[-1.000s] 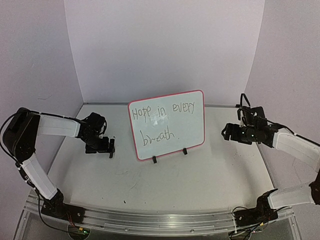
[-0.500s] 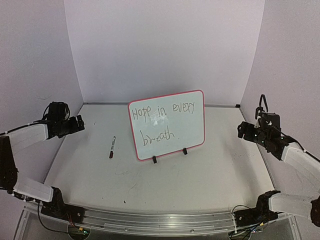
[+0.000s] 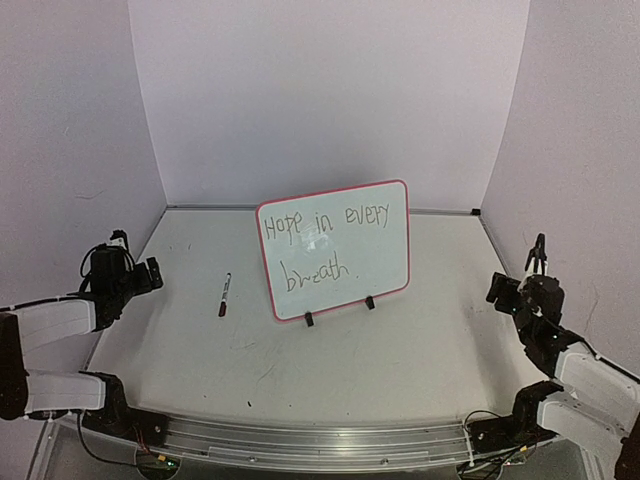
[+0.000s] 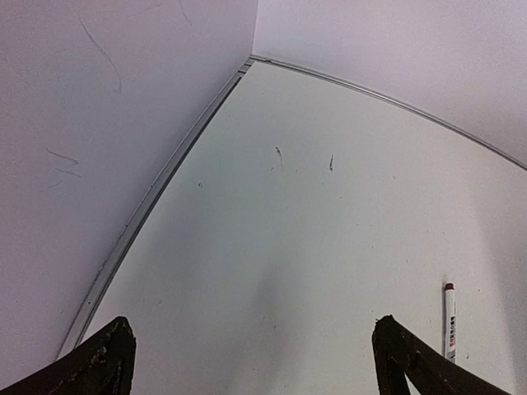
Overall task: Write a sentence on the whiteboard
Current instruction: Reset both arms
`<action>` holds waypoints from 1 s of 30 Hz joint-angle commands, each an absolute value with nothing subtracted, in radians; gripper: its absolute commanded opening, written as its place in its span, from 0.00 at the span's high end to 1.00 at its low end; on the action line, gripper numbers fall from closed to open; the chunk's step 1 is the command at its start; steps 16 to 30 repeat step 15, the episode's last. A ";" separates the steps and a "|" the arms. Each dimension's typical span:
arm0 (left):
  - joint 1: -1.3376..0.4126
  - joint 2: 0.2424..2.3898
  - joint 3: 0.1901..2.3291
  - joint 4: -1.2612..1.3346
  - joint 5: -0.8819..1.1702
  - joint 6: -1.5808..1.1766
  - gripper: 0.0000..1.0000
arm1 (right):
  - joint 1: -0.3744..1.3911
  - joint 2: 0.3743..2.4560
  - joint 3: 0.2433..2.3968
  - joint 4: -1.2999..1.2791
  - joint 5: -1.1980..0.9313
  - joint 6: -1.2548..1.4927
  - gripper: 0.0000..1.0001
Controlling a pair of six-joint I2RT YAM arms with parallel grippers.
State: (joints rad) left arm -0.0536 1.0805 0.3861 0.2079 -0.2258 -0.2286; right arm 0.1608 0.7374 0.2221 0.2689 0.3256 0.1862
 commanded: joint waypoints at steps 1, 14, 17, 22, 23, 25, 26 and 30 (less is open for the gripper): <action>-0.055 1.055 0.366 0.307 -0.268 -0.201 0.01 | 0.161 0.728 0.185 0.353 0.384 0.155 0.08; -0.055 1.054 0.339 0.334 -0.285 -0.207 0.01 | 0.161 0.701 0.170 0.347 0.385 0.157 0.07; -0.055 1.054 0.338 0.335 -0.288 -0.208 0.01 | 0.161 0.700 0.170 0.347 0.385 0.157 0.07; -0.055 1.054 0.338 0.335 -0.288 -0.208 0.01 | 0.161 0.700 0.170 0.347 0.385 0.157 0.07; -0.055 1.054 0.338 0.335 -0.288 -0.208 0.01 | 0.161 0.700 0.170 0.347 0.385 0.157 0.07; -0.055 1.054 0.338 0.335 -0.288 -0.208 0.01 | 0.161 0.700 0.170 0.347 0.385 0.157 0.07; -0.055 1.054 0.338 0.335 -0.288 -0.208 0.01 | 0.161 0.700 0.170 0.347 0.385 0.157 0.07; -0.055 1.054 0.338 0.335 -0.288 -0.208 0.01 | 0.161 0.700 0.170 0.347 0.385 0.157 0.07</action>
